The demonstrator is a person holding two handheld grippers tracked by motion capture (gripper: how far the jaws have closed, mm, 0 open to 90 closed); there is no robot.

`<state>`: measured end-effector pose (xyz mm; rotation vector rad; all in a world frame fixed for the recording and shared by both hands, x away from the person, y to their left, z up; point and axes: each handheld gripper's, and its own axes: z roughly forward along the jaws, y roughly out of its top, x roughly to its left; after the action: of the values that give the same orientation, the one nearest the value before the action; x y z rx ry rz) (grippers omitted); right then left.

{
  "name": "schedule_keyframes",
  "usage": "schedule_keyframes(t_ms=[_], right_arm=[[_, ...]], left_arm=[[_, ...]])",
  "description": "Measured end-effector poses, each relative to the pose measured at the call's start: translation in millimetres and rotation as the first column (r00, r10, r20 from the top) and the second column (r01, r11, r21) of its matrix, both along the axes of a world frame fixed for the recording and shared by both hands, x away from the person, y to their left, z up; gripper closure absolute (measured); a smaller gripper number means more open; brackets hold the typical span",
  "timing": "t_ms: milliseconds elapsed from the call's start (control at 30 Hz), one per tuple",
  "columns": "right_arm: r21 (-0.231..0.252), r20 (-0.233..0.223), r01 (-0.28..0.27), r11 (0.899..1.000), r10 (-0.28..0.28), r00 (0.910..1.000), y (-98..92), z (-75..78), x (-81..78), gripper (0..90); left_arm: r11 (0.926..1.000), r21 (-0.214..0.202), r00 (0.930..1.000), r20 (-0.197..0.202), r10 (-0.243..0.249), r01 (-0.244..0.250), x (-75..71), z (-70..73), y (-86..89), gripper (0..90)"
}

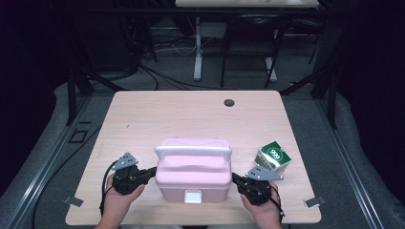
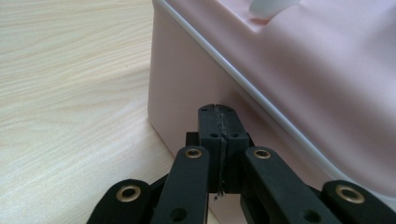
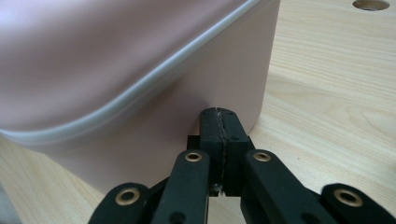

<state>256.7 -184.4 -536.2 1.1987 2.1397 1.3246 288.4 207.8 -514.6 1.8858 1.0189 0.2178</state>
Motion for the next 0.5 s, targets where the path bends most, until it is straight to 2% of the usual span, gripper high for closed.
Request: schedule_keyframes(t_ms=[133, 167, 267, 300, 333, 367, 467, 500], right_arm=[[0.013, -0.006, -0.006, 1.0, 0.006, 1.0, -3.8, -0.5, 2.5, 85.9], [0.028, -0.002, -0.017, 0.999, 0.017, 0.9999, -4.5, -0.8, 3.1, 85.2], [0.016, 0.005, -0.014, 1.0, 0.013, 0.9999, -6.9, 0.7, 3.0, 83.6], [0.037, 0.012, -0.01, 0.999, 0.009, 0.9999, -9.2, 2.4, 3.2, 81.5], [0.037, 0.012, -0.01, 0.999, 0.009, 0.9999, -9.2, 2.4, 3.2, 81.5], [0.041, 0.031, -0.01, 0.999, 0.009, 0.9995, -12.1, 6.2, 2.9, 78.3], [0.051, 0.04, -0.005, 0.999, 0.003, 0.9992, -14.5, 10.5, 2.5, 75.6], [0.056, 0.059, 0.002, 0.998, -0.005, 0.9982, -18.5, 15.8, 2.7, 72.3]], left_arm=[[0.9999, -0.015, 0.9998, -0.02, 0.005, -0.006, 1.8, 1.2, 3.6, 83.1], [0.9999, -0.017, 0.9999, -0.017, 0.002, -0.002, 1.7, 1.9, 4.4, 82.3], [0.9999, -0.013, 1.0, -0.008, -0.001, 0.001, 1.0, 3.9, 6.0, 78.8], [0.9999, -0.014, 1.0, 0.001, 0.002, -0.002, 0.1, 6.4, 8.2, 76.9], [0.9999, -0.014, 1.0, 0.001, 0.002, -0.002, 0.1, 6.4, 8.2, 75.4], [0.9998, -0.021, 0.9999, 0.009, 0.007, -0.007, -0.9, 9.0, 11.3, 74.0], [0.9996, -0.027, 0.9998, 0.018, 0.011, -0.011, -1.3, 12.3, 14.8, 70.5], [0.9995, -0.029, 0.9996, 0.026, 0.012, -0.011, -1.0, 18.1, 18.4, 69.4]])
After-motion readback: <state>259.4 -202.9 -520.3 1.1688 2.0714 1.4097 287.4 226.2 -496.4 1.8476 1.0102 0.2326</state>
